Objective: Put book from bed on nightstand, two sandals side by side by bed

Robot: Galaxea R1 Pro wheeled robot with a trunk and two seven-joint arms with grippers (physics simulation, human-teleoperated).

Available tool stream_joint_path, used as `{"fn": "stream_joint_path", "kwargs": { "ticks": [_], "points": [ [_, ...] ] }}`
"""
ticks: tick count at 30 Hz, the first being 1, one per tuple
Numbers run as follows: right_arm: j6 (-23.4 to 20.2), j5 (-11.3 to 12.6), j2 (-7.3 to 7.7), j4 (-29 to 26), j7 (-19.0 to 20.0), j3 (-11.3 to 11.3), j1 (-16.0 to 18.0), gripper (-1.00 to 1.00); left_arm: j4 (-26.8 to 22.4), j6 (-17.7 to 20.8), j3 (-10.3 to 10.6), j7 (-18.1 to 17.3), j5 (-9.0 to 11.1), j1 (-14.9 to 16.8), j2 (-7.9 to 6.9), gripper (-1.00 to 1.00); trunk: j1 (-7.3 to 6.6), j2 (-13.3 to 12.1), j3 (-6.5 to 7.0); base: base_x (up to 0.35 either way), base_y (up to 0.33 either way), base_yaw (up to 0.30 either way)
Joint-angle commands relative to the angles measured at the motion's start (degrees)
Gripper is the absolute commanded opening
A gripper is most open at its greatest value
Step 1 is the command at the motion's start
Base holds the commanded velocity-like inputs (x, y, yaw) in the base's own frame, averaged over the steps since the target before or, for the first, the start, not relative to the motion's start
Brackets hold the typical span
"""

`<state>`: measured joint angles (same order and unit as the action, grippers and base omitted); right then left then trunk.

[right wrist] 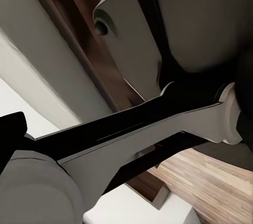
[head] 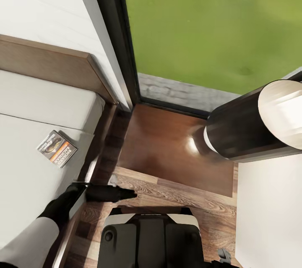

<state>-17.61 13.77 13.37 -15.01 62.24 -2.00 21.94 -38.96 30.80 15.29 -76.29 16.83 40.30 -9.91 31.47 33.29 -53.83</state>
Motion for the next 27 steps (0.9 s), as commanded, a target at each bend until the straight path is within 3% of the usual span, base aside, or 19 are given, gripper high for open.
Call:
{"fn": "stream_joint_path", "kwargs": {
  "ticks": [1,4,6,8,12,19,24,26,27],
  "points": [
    [-0.6,0.1,-0.01,0.0,0.2,-0.2,0.0,1.00,0.0,-0.6,0.4,-0.5,0.5,-1.1,-0.19,1.00,0.02,0.1,-0.04,0.000,0.000,0.000],
    [-0.6,0.1,-0.01,0.0,0.1,-0.2,0.0,1.00,0.0,-3.5,0.6,-1.6,0.4,-4.1,-0.31,1.00,0.02,0.1,-0.04,0.000,0.000,0.000],
    [-0.6,0.1,-0.01,0.0,0.1,-0.2,0.0,1.00,0.0,-8.2,0.6,-4.9,0.4,-7.4,-0.38,1.00,0.02,0.1,-0.04,0.000,0.000,0.000],
    [-0.6,0.1,-0.01,0.0,0.1,-0.2,0.0,1.00,0.0,-10.2,0.6,-6.6,0.5,-8.8,-0.95,1.00,0.02,0.1,-0.04,0.000,0.000,0.000],
    [-0.6,0.1,-0.01,0.0,0.1,-0.2,0.0,1.00,1.6,-12.8,0.6,-9.8,0.7,-10.6,-2.59,1.00,0.02,0.1,-0.04,0.000,0.000,0.000],
    [-0.6,0.1,-0.01,0.0,0.1,-0.2,0.0,1.00,11.0,-21.5,0.5,-11.3,1.1,-11.3,-2.86,1.00,0.02,0.1,-0.04,0.000,0.000,0.000],
    [-0.6,0.1,-0.01,0.0,0.1,-0.2,0.0,1.00,15.4,-22.7,0.4,-11.1,1.1,-11.3,-2.40,1.00,0.02,0.1,-0.04,0.000,0.000,0.000],
    [-0.6,0.1,-0.01,0.0,0.1,-0.2,0.0,1.00,18.1,-23.0,0.4,-10.8,1.2,-11.3,-0.30,1.00,0.02,0.1,-0.04,0.000,0.000,0.000],
    [-0.6,0.1,-0.01,0.0,0.1,-0.2,0.0,1.00,18.2,-23.0,0.4,-10.8,1.2,-11.3,-0.26,1.00,0.02,0.1,-0.04,0.000,0.000,0.000]
  ]
}}
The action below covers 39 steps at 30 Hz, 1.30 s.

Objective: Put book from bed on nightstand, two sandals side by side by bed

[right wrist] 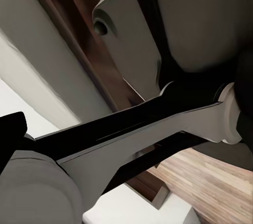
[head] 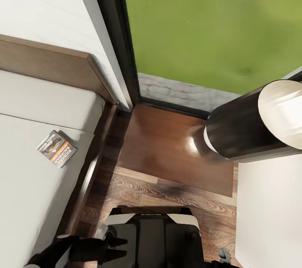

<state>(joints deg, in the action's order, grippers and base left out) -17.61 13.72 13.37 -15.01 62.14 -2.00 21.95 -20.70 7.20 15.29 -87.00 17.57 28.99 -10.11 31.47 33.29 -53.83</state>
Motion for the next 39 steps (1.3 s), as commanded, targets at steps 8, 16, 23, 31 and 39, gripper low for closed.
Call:
{"fn": "stream_joint_path", "kwargs": {
  "ticks": [8,16,23,31,39],
  "points": [
    [0.0,0.1,-0.09,0.1,0.2,-0.2,0.0,1.00,0.9,0.7,0.4,0.0,0.5,0.0,0.09,1.00,0.02,0.1,-0.04,0.000,0.000,0.015],
    [0.0,0.1,-0.09,0.0,0.2,-0.2,0.0,1.00,1.0,0.8,0.4,-0.1,0.5,0.0,0.09,1.00,0.02,0.1,-0.04,0.000,0.000,0.201],
    [0.0,0.1,-0.09,0.1,0.2,-0.2,0.0,1.00,1.0,0.8,0.4,0.0,0.5,0.0,0.45,1.00,0.02,0.1,-0.04,0.000,0.000,0.285],
    [0.0,0.1,-0.09,0.1,0.2,-0.2,0.0,1.00,1.0,0.8,0.4,0.0,0.5,0.0,0.52,1.00,0.02,0.1,-0.04,0.000,0.000,0.289],
    [0.0,0.1,-0.09,0.1,0.2,-0.2,0.0,1.00,1.0,0.8,0.4,0.0,0.5,0.0,0.53,1.00,0.02,0.1,-0.04,0.000,0.000,0.289]
  ]
}}
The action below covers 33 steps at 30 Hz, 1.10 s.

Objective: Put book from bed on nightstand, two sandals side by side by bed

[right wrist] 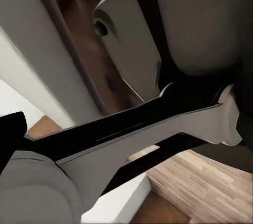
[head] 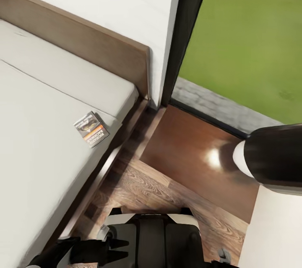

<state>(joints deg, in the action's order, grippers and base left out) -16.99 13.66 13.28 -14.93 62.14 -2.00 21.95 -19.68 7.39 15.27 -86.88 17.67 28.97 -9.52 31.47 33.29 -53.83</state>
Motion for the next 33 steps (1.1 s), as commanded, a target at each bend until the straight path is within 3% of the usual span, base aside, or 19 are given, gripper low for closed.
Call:
{"fn": "stream_joint_path", "kwargs": {
  "ticks": [1,33],
  "points": [
    [-0.6,0.2,-0.01,0.0,0.2,-0.2,0.0,1.00,0.0,0.6,0.5,-0.1,0.4,0.0,-0.06,1.00,0.02,0.1,-0.04,0.000,0.000,0.289],
    [-0.6,0.1,0.03,0.0,0.2,-0.2,0.0,1.00,1.8,0.6,0.5,-0.1,0.3,0.0,0.55,1.00,0.02,0.1,-0.04,0.000,0.000,0.289]
  ]
}}
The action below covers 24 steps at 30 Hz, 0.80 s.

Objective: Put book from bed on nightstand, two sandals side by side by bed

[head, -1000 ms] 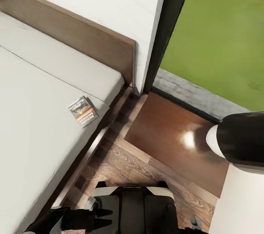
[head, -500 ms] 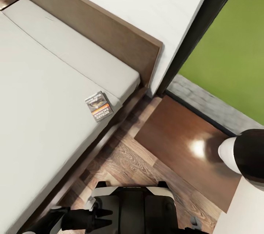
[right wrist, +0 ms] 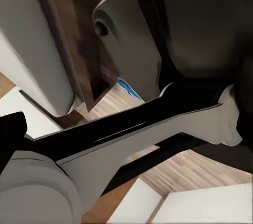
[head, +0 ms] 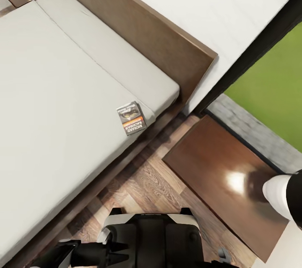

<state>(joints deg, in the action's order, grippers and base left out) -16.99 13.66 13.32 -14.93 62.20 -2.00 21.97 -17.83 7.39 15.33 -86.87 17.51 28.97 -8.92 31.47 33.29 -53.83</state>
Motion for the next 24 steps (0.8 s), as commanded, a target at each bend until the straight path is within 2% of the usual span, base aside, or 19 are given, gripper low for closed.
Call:
{"fn": "stream_joint_path", "kwargs": {
  "ticks": [1,24],
  "points": [
    [-0.6,0.2,-0.02,0.0,0.2,-0.2,0.0,1.00,0.0,0.6,0.5,-0.1,0.4,0.0,0.01,1.00,0.02,0.1,-0.04,0.000,0.000,0.290],
    [-0.6,0.2,0.01,-0.1,0.2,-0.2,0.0,1.00,0.1,0.6,0.5,-0.1,0.4,0.0,0.15,1.00,0.02,0.1,-0.04,0.000,0.000,0.280]
  ]
}}
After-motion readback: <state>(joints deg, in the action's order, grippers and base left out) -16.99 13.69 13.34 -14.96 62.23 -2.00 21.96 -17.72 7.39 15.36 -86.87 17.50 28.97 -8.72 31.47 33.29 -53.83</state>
